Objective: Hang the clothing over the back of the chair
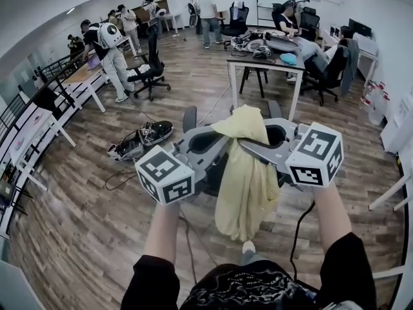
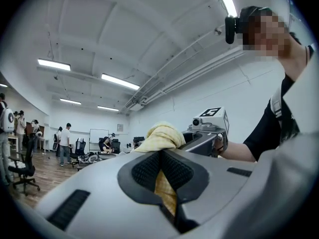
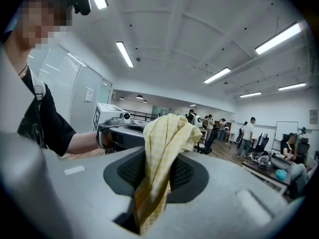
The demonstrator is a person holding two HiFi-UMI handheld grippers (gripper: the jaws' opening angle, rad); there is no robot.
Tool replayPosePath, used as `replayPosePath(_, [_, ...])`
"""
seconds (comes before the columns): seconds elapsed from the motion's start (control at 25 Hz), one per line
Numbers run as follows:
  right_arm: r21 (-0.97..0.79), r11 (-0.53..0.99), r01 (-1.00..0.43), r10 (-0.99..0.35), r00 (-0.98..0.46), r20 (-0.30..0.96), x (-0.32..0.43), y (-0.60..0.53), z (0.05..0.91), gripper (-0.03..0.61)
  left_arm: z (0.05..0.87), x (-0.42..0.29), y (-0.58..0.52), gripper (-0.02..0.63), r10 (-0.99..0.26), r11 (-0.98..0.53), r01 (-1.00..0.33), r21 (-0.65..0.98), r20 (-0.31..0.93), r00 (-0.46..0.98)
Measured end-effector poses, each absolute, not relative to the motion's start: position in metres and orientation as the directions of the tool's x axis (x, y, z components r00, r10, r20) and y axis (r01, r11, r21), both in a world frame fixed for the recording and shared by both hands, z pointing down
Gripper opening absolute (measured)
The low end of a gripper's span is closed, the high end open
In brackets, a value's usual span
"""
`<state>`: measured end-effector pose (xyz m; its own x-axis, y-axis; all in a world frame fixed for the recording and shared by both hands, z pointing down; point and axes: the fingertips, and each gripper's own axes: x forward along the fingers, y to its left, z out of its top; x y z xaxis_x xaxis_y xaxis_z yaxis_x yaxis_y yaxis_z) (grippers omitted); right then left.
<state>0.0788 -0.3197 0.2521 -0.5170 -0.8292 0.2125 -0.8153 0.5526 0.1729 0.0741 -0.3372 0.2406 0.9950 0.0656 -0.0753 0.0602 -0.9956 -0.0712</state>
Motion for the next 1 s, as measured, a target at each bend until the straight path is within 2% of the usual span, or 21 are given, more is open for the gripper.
replayPosePath(0.4, [0.128,0.65,-0.749,-0.751,-0.608,0.257,0.099,-0.354,0.265,0.098,0.257,0.096,-0.363,0.011,0.234,-0.951,0.236,-0.198,0.033,0.972])
replayPosePath(0.72, [0.059,0.649,-0.759,-0.735,-0.605,0.304,0.12,-0.383,0.293,0.098,0.286,0.115,-0.389,0.011,0.3,-0.934,0.308,-0.183,0.067,0.952])
replayPosePath(0.88, [0.026,0.666,-0.745,-0.715,-0.629,0.305,0.138,-0.402,0.301,0.1,0.296,0.135,-0.408,0.011,0.29,-0.918,0.303,-0.255,0.088,0.953])
replayPosePath(1.0, [-0.018,0.682,-0.731,-0.691,-0.652,0.313,0.144,-0.408,0.315,0.101,0.31,0.142,-0.415,0.011,0.325,-0.907,0.343,-0.242,0.114,0.939])
